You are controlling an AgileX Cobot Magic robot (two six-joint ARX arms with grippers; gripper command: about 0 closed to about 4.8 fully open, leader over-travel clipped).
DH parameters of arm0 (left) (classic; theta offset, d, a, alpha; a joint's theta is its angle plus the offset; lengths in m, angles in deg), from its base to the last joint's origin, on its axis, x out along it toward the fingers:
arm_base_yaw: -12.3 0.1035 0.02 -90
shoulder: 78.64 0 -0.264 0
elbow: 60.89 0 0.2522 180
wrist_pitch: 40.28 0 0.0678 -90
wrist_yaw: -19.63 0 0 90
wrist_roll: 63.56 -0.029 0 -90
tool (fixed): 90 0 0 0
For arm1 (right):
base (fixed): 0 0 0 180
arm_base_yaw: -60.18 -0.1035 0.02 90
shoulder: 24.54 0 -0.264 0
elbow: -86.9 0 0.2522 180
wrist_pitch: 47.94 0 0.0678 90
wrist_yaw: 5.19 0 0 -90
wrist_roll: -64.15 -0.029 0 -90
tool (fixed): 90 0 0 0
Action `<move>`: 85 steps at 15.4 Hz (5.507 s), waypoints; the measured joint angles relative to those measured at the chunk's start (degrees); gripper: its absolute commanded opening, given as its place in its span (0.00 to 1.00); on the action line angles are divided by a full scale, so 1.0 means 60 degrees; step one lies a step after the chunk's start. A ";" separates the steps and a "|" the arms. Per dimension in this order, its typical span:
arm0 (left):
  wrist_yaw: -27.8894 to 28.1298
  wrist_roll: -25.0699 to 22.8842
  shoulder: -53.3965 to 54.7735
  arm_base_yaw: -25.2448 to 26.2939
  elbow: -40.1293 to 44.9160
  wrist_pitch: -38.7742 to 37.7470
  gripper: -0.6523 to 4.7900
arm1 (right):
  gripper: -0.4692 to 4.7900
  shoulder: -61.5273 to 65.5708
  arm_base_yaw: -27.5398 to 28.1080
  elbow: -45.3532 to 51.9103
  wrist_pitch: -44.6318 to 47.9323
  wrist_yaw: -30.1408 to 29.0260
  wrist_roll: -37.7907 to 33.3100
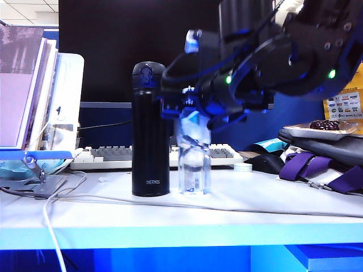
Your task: Pick up the mineral water bottle and place it vertically to the right of the black thermos cup.
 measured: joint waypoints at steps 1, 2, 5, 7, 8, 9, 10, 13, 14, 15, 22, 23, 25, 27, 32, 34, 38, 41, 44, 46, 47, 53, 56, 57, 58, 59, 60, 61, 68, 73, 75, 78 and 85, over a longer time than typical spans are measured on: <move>0.0000 0.0000 0.0000 0.0000 0.0000 0.0000 0.12 | 0.85 -0.0120 0.0000 0.0000 0.0000 0.0000 0.0113; 0.0000 0.0000 0.0000 0.0000 0.0000 0.0000 0.12 | 0.85 -0.0288 0.0000 0.0000 -0.0004 -0.0004 0.0251; 0.0000 0.0000 0.0000 0.0000 0.0000 0.0000 0.12 | 0.85 -0.1337 0.0000 0.0000 -0.0007 0.0004 0.0874; 0.0000 0.0000 0.0000 0.0000 0.0000 0.0000 0.12 | 0.54 -0.2324 -0.0018 0.0000 0.0015 0.0007 0.1038; -0.0004 0.0000 0.0000 0.0000 0.0000 0.0000 0.12 | 0.15 -0.2925 -0.0069 0.0000 0.0004 0.0113 0.1184; 0.0000 0.0000 0.0000 0.0000 0.0000 0.0000 0.12 | 0.09 -0.3789 -0.0149 0.0000 -0.0124 0.0419 0.1494; 0.0000 0.0000 0.0000 0.0000 0.0000 0.0000 0.12 | 0.09 -0.4867 -0.0248 0.0000 -0.0339 0.0568 0.1880; -0.0004 0.0000 0.0000 0.0000 0.0000 0.0000 0.12 | 0.09 -0.7373 -0.0390 0.0000 -0.1330 0.0579 0.2419; 0.0000 0.0000 0.0000 0.0000 0.0000 0.0000 0.12 | 0.09 -0.8262 -0.0477 -0.0004 -0.1723 0.0594 0.2441; -0.0011 0.0000 0.0000 0.0000 0.0000 0.0000 0.12 | 0.09 -0.8972 -0.0514 -0.0018 -0.2135 0.0583 0.2448; -0.0007 0.0000 0.0000 0.0004 0.0000 0.0000 0.12 | 0.09 -1.5242 -0.0546 -0.0018 -1.1697 0.1009 0.2637; -0.0007 0.0000 0.0000 0.0004 0.0000 0.0000 0.12 | 0.09 -1.5617 -0.0546 -0.0018 -1.2783 0.1020 0.2648; -0.0004 0.0000 0.0000 0.0004 0.0000 0.0000 0.12 | 0.09 -1.5952 -0.0546 0.0000 -1.4462 0.1016 0.2776; -0.0007 0.0000 0.0000 0.0004 0.0000 0.0000 0.12 | 0.09 -1.5970 -0.0546 0.0036 -1.5329 0.0321 0.2794; -0.0007 0.0004 0.0000 0.0004 0.0000 0.0000 0.12 | 0.09 -1.5970 -0.0572 0.0962 -1.5588 -0.2419 0.2047; -0.0007 0.0000 0.0000 0.0004 0.0000 0.0000 0.12 | 0.09 -1.5970 -0.0590 0.1293 -1.5500 -0.2448 0.2011; -0.0007 0.0004 0.0000 0.0004 0.0000 0.0000 0.12 | 0.09 -1.5992 -0.0386 0.2444 -1.4418 -0.2448 0.1985; -0.0007 0.0000 0.0000 0.0004 0.0000 0.0000 0.12 | 0.09 -1.6079 0.0572 0.3636 -1.2746 -0.2441 0.1985; -0.0007 0.0000 0.0000 0.0004 0.0000 0.0000 0.12 | 0.09 -1.6731 0.2765 0.4517 -1.2313 -0.1985 0.1672; -0.0007 0.0000 0.0000 0.0004 0.0000 0.0000 0.12 | 0.09 -1.7107 0.3621 0.4801 -1.2233 -0.1982 0.0823; -0.0007 0.0000 -0.0004 0.0004 0.0000 0.0000 0.12 | 0.09 -1.7136 0.3887 0.4962 -1.2196 -0.2127 0.0594; -0.0004 0.0000 -0.0004 0.0004 0.0000 0.0000 0.12 | 0.09 -1.7169 0.4772 0.6156 -1.1672 -0.2667 0.0474; -0.0007 0.0004 0.0000 0.0004 0.0000 0.0000 0.12 | 0.09 -1.7620 0.5235 0.6550 -1.1726 -0.2681 0.0474; -0.0007 0.0000 0.0000 0.0004 0.0000 0.0000 0.12 | 0.09 -1.7620 0.5402 0.6626 -1.1690 -0.2692 0.0470; -0.0004 0.0004 0.0000 0.0004 0.0000 0.0000 0.12 | 0.09 -1.7620 0.5523 0.6761 -1.1704 -0.2692 0.0470; -0.0007 0.0000 0.0000 0.0004 0.0000 0.0000 0.12 | 0.09 -1.7620 0.5533 0.6940 -1.1781 -0.2714 0.0470; -0.0004 0.0000 0.0000 0.0004 0.0000 0.0000 0.12 | 0.09 -1.7620 0.5533 0.7074 -1.1795 -0.2725 0.0470; -0.0007 0.0000 0.0000 0.0004 0.0000 0.0000 0.12 | 0.09 -1.7620 0.5533 0.7195 -1.1788 -0.2725 0.0470; -0.0007 0.0000 0.0000 0.0004 0.0000 0.0000 0.12 | 0.09 -1.7620 0.5533 0.7442 -1.1657 -0.3104 0.0433; -0.0007 0.0000 0.0000 0.0004 0.0000 0.0000 0.12 | 0.09 -1.7620 0.5523 0.7446 -1.1657 -0.4022 -0.0277; -0.0007 0.0000 0.0000 0.0004 0.0000 0.0000 0.12 | 0.09 -1.7620 0.5523 0.7450 -1.1657 -0.3989 -0.0317; -0.0007 0.0000 0.0000 0.0004 0.0000 0.0000 0.12 | 0.09 -1.7620 0.5523 0.7450 -1.1657 -0.3774 0.0503; -0.0007 0.0000 0.0000 0.0004 0.0000 0.0000 0.12 | 0.09 -1.7620 0.5526 0.7450 -1.1657 -0.3734 0.0623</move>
